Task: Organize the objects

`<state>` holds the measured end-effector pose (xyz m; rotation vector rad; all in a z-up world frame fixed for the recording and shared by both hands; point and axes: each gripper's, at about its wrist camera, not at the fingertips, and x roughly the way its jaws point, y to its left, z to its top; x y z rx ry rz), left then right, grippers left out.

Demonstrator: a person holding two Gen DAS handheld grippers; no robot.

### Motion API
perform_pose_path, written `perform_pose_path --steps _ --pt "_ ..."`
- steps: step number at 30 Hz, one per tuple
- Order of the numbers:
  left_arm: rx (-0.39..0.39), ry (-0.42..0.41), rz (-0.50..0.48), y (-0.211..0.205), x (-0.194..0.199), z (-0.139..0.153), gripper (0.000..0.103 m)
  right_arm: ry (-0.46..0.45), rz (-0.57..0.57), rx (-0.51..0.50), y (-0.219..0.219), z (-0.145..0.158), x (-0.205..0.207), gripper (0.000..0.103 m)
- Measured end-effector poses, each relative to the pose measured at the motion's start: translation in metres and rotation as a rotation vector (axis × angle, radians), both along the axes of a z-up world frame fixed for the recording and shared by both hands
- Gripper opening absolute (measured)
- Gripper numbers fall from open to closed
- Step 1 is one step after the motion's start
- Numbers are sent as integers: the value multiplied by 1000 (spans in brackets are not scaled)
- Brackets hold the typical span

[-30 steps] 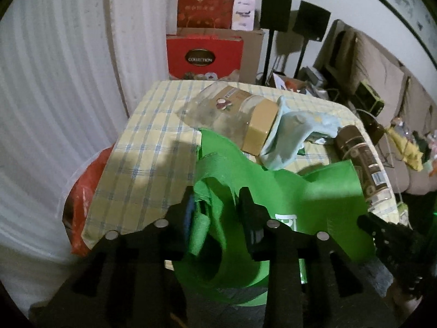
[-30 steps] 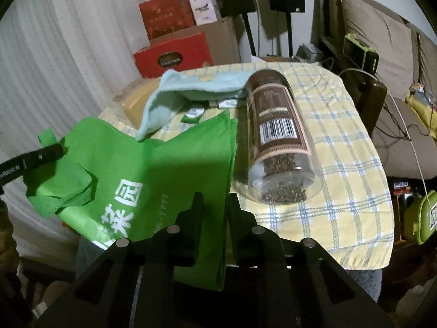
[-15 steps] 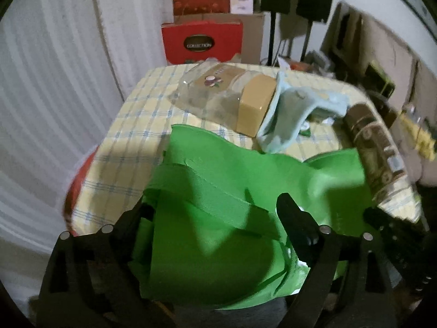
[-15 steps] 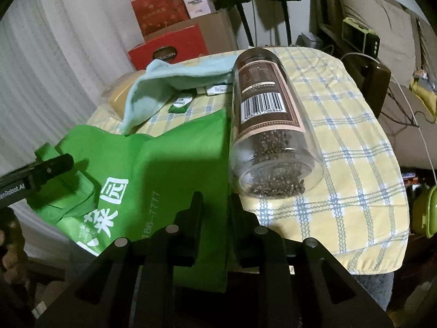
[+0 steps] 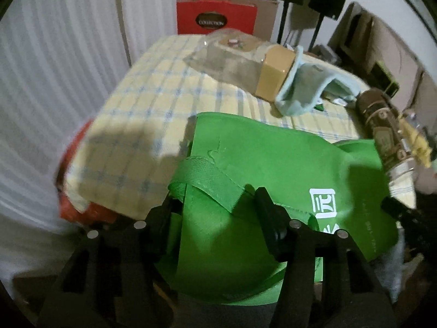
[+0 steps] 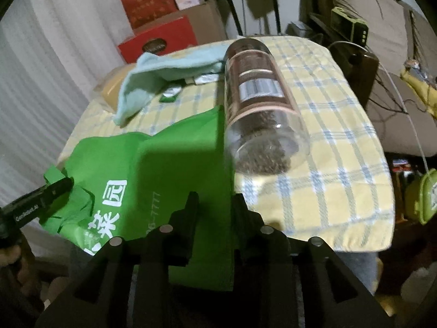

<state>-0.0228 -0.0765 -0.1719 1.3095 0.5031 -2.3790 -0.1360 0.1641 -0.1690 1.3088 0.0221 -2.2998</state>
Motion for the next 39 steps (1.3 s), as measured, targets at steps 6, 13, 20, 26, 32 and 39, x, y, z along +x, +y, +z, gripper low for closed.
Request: perform_pose_path --steps 6,13,20,26,32,39 --pt "20 -4 -18 2 4 -6 58 11 5 85 -3 -2 7 46" --pt "109 -89 -76 8 4 -10 71 -22 23 110 5 -3 12 58" --pt "124 -79 -108 20 12 -13 73 -189 67 -12 22 -16 -1 59" --pt "157 -79 -114 16 6 -17 74 -169 94 -15 20 -12 0 60" --pt "150 -90 -123 15 6 -11 66 -68 118 48 17 3 7 43" --pt "-27 -55 -95 36 9 17 43 106 139 81 13 32 25 22"
